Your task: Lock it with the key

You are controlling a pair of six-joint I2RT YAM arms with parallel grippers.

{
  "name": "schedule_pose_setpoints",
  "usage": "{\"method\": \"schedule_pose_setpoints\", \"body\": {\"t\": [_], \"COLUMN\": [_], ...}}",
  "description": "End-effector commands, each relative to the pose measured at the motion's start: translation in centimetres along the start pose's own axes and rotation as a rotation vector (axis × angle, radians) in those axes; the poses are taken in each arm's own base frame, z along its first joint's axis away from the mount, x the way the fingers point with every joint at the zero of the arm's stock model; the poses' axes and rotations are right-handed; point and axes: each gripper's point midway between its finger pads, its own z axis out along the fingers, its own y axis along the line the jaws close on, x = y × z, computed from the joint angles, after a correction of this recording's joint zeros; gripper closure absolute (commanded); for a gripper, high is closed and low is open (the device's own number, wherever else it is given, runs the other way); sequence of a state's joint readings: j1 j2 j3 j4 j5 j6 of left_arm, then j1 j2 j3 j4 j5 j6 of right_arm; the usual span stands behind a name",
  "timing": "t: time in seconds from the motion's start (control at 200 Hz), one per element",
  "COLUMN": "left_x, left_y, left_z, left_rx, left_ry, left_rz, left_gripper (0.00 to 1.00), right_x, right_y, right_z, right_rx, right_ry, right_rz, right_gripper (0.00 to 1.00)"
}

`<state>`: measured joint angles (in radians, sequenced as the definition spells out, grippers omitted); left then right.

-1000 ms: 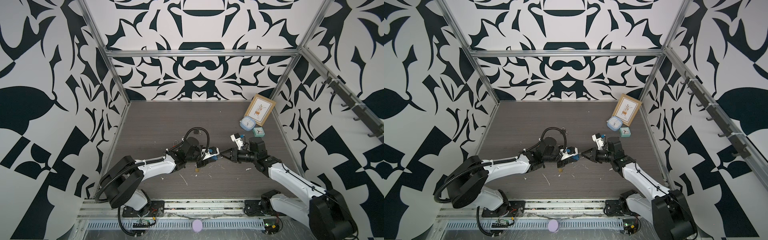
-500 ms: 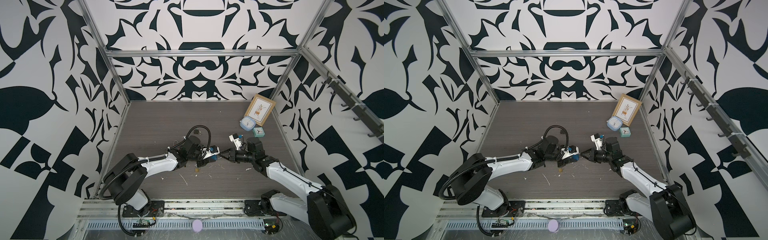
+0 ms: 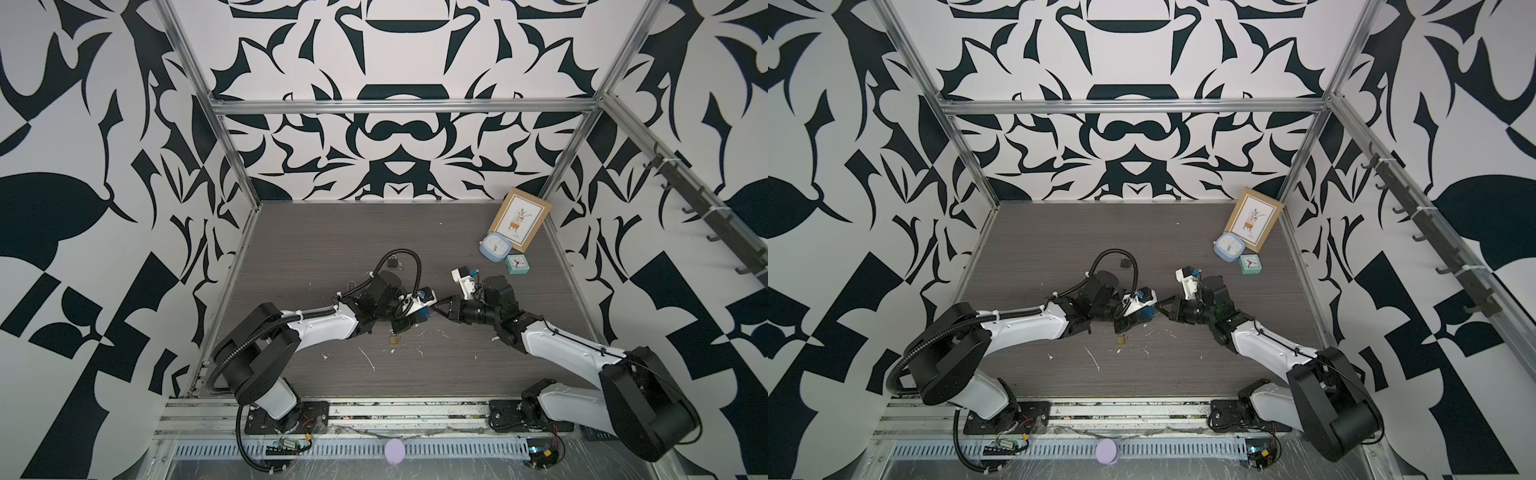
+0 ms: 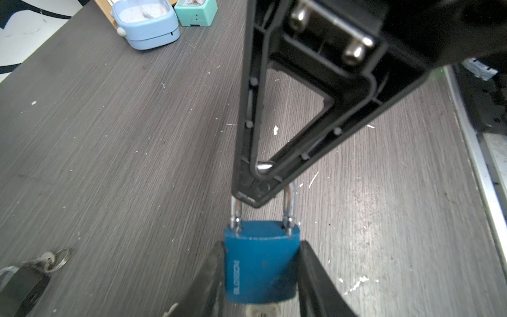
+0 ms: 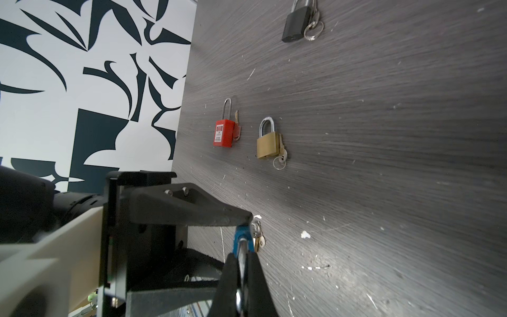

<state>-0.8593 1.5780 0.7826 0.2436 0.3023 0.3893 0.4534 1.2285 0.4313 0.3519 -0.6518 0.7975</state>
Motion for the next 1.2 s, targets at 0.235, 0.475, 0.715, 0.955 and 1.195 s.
{"method": "schedule_pose_setpoints", "body": {"t": [0.235, 0.475, 0.715, 0.955, 1.195], "left_x": [-16.6, -18.4, -19.3, -19.9, -21.0], "left_y": [4.9, 5.7, 6.3, 7.1, 8.0], "left_z": [-5.9, -6.4, -6.3, -6.8, -7.5], "left_rx": [-0.17, -0.18, -0.197, -0.24, -0.267], "left_ry": [-0.566, -0.607, -0.632, -0.653, -0.691], "left_rz": [0.145, 0.16, 0.169, 0.176, 0.178], "left_gripper": [1.0, 1.0, 1.0, 1.0, 1.0], "right_x": [7.0, 7.7, 8.6, 9.6, 10.4], "right_y": [-0.6, -1.1, -1.7, -2.4, -2.9], "right_z": [1.4, 1.9, 2.2, 2.6, 2.9], "right_rx": [-0.028, -0.027, -0.023, -0.018, -0.013], "right_ry": [0.25, 0.268, 0.277, 0.292, 0.305], "right_rz": [0.077, 0.093, 0.117, 0.133, 0.15], "right_gripper": [1.0, 1.0, 1.0, 1.0, 1.0]}}
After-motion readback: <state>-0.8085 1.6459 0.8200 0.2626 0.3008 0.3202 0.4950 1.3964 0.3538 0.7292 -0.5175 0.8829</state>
